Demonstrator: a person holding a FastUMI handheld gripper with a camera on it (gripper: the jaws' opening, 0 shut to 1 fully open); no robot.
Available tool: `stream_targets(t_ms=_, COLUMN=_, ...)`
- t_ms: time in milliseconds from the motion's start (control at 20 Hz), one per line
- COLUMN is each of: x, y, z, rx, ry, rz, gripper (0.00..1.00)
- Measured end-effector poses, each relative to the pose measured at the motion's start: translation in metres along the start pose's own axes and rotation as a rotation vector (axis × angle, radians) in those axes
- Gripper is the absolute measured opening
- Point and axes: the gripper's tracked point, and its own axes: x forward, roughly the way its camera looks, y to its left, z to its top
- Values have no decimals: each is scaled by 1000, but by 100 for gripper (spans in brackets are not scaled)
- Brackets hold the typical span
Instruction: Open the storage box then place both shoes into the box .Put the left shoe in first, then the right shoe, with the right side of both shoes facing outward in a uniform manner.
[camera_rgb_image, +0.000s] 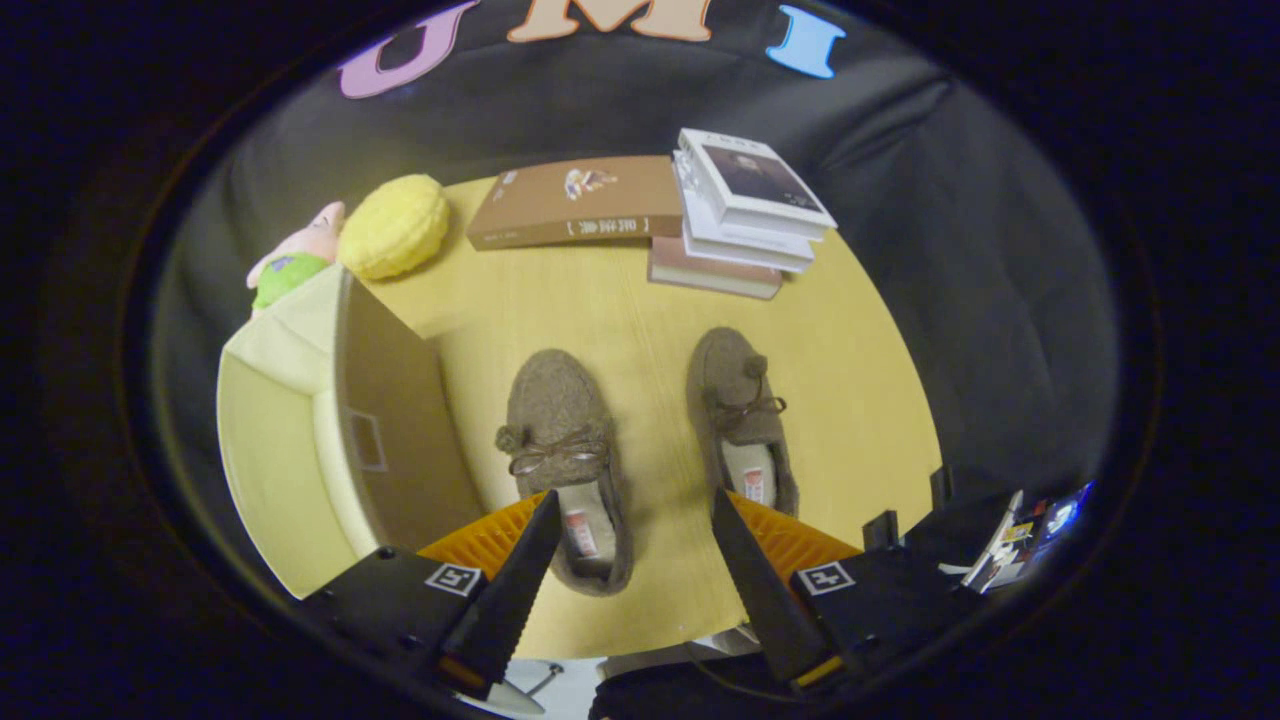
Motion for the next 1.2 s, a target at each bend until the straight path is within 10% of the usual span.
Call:
stream_targets(t_ms=250, x=47, y=20, z=-25, rx=-50, ry=145, rz=68, gripper=82)
stream_targets(t_ms=700, x=76, y=27, z=-48, rx=-61, ry=255, rz=179, gripper=42)
stream_targets(t_ms=800, x=77, y=30, z=-47, rx=-79, ry=268, rz=203, gripper=20)
stream_targets(t_ms=1200, x=74, y=30, z=-54, rx=-64, ry=333, rz=202, gripper=6)
